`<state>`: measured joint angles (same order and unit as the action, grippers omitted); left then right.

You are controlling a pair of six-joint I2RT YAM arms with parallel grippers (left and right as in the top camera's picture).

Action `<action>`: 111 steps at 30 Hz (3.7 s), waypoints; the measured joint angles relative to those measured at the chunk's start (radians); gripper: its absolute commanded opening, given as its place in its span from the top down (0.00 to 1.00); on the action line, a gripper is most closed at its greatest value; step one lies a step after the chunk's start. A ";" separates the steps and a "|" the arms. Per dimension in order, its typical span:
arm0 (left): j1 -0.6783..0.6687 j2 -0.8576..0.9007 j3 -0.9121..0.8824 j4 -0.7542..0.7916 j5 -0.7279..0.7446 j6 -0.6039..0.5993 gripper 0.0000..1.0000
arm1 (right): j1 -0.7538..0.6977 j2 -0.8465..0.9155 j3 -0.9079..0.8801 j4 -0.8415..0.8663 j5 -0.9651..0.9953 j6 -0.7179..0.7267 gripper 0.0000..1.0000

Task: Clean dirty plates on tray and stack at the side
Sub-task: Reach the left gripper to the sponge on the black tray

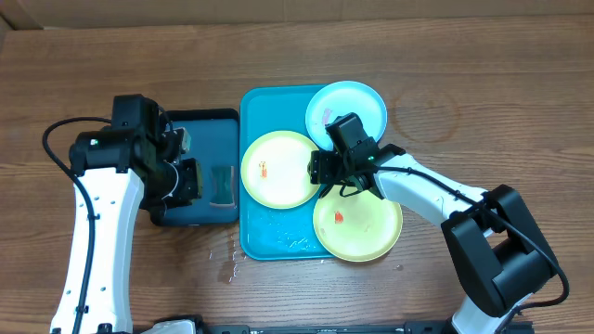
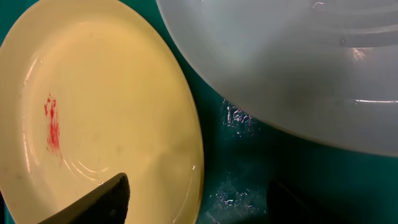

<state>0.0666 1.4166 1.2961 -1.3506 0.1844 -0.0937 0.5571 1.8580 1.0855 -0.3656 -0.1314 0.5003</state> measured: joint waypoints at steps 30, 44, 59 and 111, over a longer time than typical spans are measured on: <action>-0.072 0.001 -0.159 0.299 -0.010 0.000 0.91 | 0.000 0.000 0.000 0.000 -0.003 0.001 0.13; -0.125 0.166 -0.159 0.375 -0.108 -0.011 0.60 | 0.000 0.000 0.000 -0.012 -0.005 0.001 0.49; -0.125 0.242 -0.161 0.489 -0.108 -0.011 0.58 | 0.000 0.000 0.000 0.011 -0.011 0.020 0.84; -0.125 0.368 -0.161 0.521 -0.111 0.000 0.66 | 0.000 0.000 -0.028 0.059 0.001 0.031 0.96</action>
<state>-0.0586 1.7844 1.1355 -0.8295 0.0738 -0.0940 0.5568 1.8584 1.0573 -0.3069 -0.1303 0.5308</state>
